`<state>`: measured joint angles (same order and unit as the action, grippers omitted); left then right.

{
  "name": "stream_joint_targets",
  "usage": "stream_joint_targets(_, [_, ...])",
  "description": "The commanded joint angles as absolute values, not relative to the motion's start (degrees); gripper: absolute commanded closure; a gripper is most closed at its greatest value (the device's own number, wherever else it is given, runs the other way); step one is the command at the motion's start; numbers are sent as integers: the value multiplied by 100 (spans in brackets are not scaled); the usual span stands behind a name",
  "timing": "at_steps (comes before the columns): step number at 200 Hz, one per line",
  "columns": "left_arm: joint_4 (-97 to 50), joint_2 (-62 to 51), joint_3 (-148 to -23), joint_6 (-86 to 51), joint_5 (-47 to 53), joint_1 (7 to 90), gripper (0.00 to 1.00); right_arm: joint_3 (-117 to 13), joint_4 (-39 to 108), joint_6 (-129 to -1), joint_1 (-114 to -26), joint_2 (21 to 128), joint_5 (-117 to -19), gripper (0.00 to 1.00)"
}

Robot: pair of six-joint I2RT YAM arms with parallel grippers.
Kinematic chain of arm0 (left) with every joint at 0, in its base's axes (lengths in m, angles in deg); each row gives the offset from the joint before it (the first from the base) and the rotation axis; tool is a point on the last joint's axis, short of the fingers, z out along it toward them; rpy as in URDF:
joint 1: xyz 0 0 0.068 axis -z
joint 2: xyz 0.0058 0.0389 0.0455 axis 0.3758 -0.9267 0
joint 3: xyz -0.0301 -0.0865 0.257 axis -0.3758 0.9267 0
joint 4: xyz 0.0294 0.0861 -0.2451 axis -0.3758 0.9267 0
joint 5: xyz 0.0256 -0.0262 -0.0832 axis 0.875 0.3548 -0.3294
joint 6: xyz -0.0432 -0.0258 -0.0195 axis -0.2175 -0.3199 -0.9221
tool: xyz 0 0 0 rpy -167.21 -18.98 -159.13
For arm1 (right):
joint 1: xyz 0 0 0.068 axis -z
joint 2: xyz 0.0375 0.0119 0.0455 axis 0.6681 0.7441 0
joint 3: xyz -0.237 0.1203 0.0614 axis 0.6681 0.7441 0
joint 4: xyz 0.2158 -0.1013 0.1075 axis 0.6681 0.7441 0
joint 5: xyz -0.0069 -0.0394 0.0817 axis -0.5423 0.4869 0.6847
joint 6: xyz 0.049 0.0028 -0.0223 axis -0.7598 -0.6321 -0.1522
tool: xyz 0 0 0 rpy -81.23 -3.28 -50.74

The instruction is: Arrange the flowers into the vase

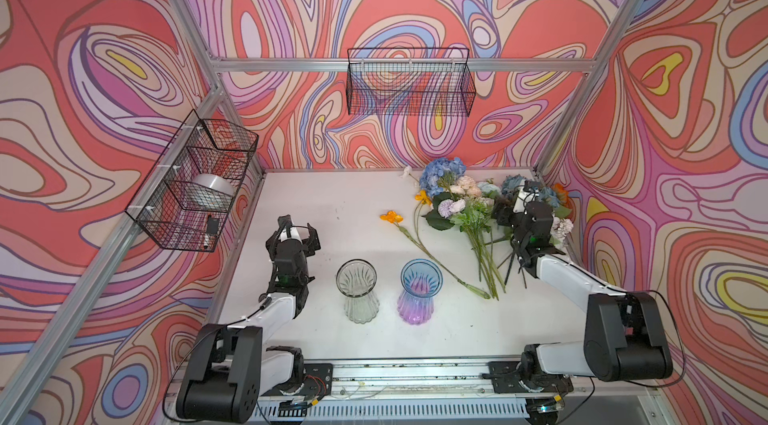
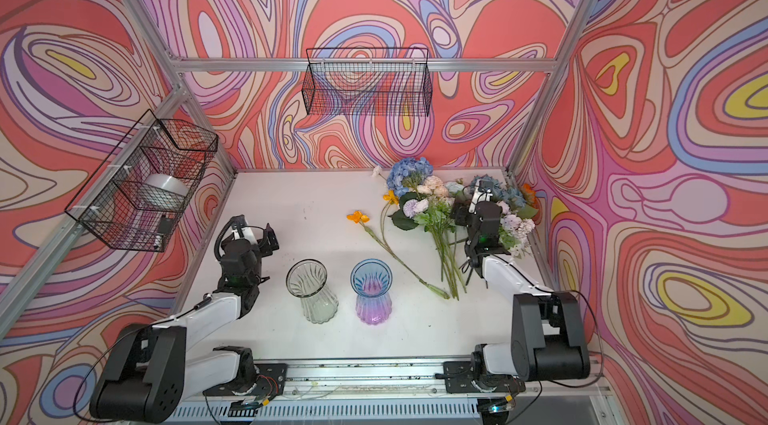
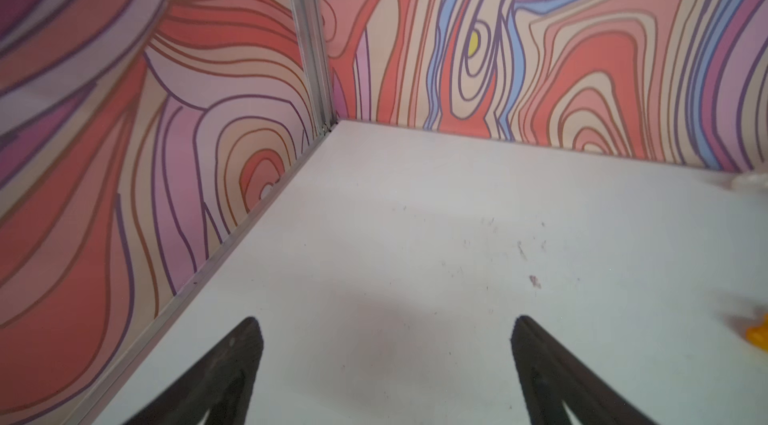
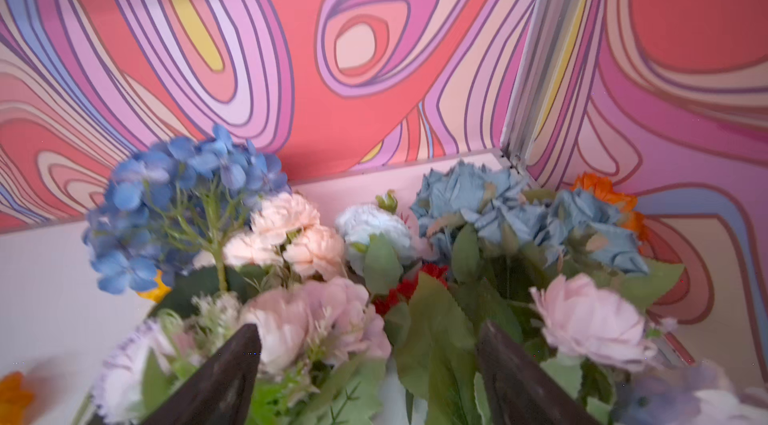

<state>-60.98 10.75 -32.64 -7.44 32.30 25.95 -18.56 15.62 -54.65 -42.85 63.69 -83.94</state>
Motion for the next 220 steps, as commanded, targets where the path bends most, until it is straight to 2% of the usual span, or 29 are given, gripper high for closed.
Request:
stream_joint_targets(1, [-5119, 1662, -3567, -1437, 3434, 2624, 5, -2635, 3805, -6054, -4434, 6130, -8114, 21])
stream_joint_targets(25, [-4116, 2185, -4091, -2092, 2858, 2676, 6, -3829, 5678, -6112, -4885, 6222, -7845, 26])
stream_joint_targets(44, [-3667, 2354, -4631, -2342, 2286, 2806, 0, -4693, 7001, -6032, -5485, 6376, -7710, 26])
stream_joint_targets(76, [-3071, 2151, -5429, -2581, 1192, 3153, 0, -6018, 8870, -5802, -6335, 6791, -6921, 27])
stream_joint_targets(98, [-2731, 1931, -5853, -2619, 842, 3500, 0, -6749, 9879, -5712, -6768, 6975, -6448, 30])
stream_joint_targets(119, [-2572, 1786, -6097, -2637, 693, 3844, 0, -7117, 10428, -5711, -7061, 6973, -6061, 33])
stream_joint_targets(163, [-2348, 1623, -6360, -2673, 638, 4476, 0, -7098, 11231, -5906, -7723, 6960, -6226, 40])
stream_joint_targets(220, [-2356, 1544, -6221, -2842, 791, 4660, 0, -6607, 10944, -5984, -8060, 7049, -6182, 47])
